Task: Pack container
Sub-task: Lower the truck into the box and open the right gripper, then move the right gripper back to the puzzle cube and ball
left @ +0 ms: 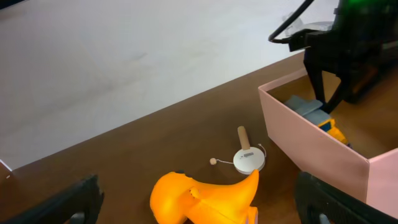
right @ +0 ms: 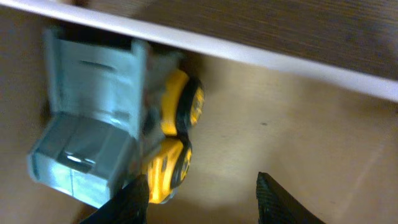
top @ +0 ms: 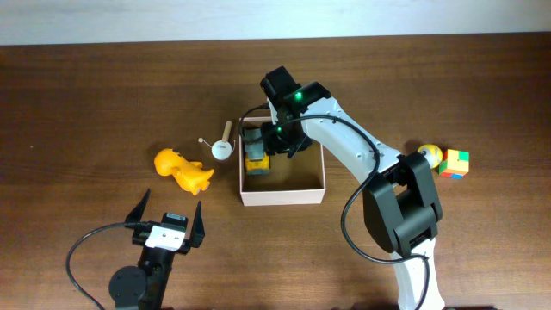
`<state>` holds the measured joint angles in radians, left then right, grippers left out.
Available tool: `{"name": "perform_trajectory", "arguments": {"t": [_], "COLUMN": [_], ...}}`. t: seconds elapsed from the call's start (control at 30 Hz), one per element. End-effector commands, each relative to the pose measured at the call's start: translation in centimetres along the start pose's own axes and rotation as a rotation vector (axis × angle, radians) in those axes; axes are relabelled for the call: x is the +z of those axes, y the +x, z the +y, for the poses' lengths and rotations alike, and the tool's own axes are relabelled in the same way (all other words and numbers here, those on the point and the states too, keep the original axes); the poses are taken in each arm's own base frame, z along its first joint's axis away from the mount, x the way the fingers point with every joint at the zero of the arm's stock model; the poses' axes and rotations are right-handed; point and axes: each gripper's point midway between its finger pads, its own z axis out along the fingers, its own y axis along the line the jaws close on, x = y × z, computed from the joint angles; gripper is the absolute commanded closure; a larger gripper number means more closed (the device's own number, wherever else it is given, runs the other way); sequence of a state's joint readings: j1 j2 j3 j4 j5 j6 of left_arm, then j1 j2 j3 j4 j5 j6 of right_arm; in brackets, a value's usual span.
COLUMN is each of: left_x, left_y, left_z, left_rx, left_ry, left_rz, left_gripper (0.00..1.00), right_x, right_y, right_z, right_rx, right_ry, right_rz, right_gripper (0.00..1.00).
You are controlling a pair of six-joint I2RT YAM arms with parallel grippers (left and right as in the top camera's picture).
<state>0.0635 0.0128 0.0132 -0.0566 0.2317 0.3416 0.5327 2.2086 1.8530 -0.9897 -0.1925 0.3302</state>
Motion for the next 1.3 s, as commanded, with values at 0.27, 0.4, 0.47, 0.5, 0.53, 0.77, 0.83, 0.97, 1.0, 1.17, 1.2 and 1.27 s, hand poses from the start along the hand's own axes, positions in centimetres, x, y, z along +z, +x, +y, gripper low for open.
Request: {"name": "perform_trajectory", "arguments": {"t": [0.27, 0.4, 0.47, 0.5, 0.53, 0.77, 0.83, 0.97, 1.0, 1.17, 1.2, 1.27], "left_x": [0.0, 0.0, 0.0, 0.0, 0.0, 0.0, 0.0, 0.0, 0.0, 0.0, 0.0, 0.0], "left_y": [0.2, 0.2, 0.2, 0.2, 0.2, 0.2, 0.2, 0.2, 0.2, 0.2, 0.2, 0.2], "left_z": [0.0, 0.0, 0.0, 0.0, 0.0, 0.0, 0.0, 0.0, 0.0, 0.0, 0.0, 0.0], "left_rx": [0.011, 0.011, 0.011, 0.011, 0.011, 0.011, 0.011, 0.011, 0.011, 0.011, 0.011, 0.011], "left_ry": [-0.003, -0.003, -0.004, -0.003, -0.003, -0.003, -0.003, -0.003, -0.003, -0.003, -0.003, -0.003], "left_rz": [0.003, 0.003, 0.002, 0.003, 0.003, 0.003, 0.003, 0.003, 0.003, 0.003, 0.003, 0.003], "left_gripper": [0.01, 0.01, 0.01, 0.01, 0.01, 0.01, 0.01, 0.01, 0.01, 0.01, 0.01, 0.01], "right_x": [0.3, -0.8, -2.3, -3.0, -3.8, -10.8, -12.5, -14.3, -14.7, -16.7, -17.1, -17.8], "right_y": [-0.2, -1.2, -2.0, -2.4, -2.7, -4.2, -4.6, -4.1, -3.8, -1.6, -1.0, 0.3], "right_z": [-0.6, -1.7, -1.8, -1.8, -1.8, -3.6, -5.9, -11.1, -12.6, -20.3, -21.7, -24.2], "right_rx": [0.02, -0.004, -0.028, -0.041, -0.05, -0.048, -0.006, 0.109, 0.144, 0.305, 0.335, 0.403], "right_ry": [0.006, 0.016, 0.015, 0.014, 0.015, 0.093, 0.144, 0.175, 0.181, 0.215, 0.219, 0.226], "right_rz": [-0.001, -0.022, -0.039, -0.046, -0.053, -0.1, -0.116, -0.093, -0.082, -0.028, -0.017, 0.005], "right_gripper": [0.49, 0.44, 0.43, 0.43, 0.42, 0.39, 0.39, 0.35, 0.3, 0.19, 0.18, 0.18]}}
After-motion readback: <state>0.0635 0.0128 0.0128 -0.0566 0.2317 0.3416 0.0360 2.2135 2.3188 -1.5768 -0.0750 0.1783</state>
